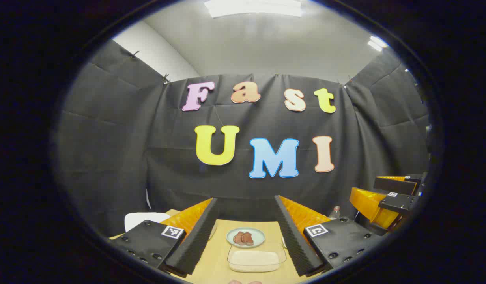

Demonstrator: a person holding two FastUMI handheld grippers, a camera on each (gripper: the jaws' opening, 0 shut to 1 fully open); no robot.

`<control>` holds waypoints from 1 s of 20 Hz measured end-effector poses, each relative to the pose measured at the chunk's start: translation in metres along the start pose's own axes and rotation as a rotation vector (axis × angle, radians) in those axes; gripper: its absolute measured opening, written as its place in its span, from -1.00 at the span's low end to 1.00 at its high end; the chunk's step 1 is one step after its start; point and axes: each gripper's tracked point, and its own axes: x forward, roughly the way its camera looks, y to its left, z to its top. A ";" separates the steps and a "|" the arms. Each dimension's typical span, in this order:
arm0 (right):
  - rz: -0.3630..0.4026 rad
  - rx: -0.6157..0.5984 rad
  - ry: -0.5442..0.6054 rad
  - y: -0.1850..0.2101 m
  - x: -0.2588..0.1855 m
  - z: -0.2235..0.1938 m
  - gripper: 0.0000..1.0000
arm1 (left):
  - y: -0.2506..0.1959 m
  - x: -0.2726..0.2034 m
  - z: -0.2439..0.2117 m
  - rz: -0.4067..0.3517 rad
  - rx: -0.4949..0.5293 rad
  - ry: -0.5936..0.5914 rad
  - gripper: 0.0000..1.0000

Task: Close the left gripper, press the button to open the rice cooker; take a wooden spoon from the chopstick holder with the right hand, scoop a spoonful of rice and pour it into the rice cooker, then put the wooden spoon back into the chopstick holder.

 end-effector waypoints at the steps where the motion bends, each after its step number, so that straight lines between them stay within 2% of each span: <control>1: 0.001 -0.001 -0.005 0.002 -0.002 0.001 0.92 | 0.000 -0.002 0.002 -0.002 0.000 -0.003 0.92; 4: -0.008 -0.011 0.000 -0.002 -0.006 -0.003 0.92 | -0.002 -0.004 0.001 -0.030 -0.003 -0.010 0.92; 12: -0.018 0.004 0.000 0.002 -0.001 0.000 0.92 | 0.008 -0.008 0.008 -0.024 0.037 -0.037 0.87; 16: -0.014 -0.011 -0.004 0.002 0.002 0.001 0.92 | 0.004 -0.004 0.016 -0.045 0.014 -0.071 0.97; 20: -0.020 -0.016 0.001 -0.001 0.001 -0.002 0.92 | 0.019 -0.001 0.003 -0.029 0.004 -0.047 0.97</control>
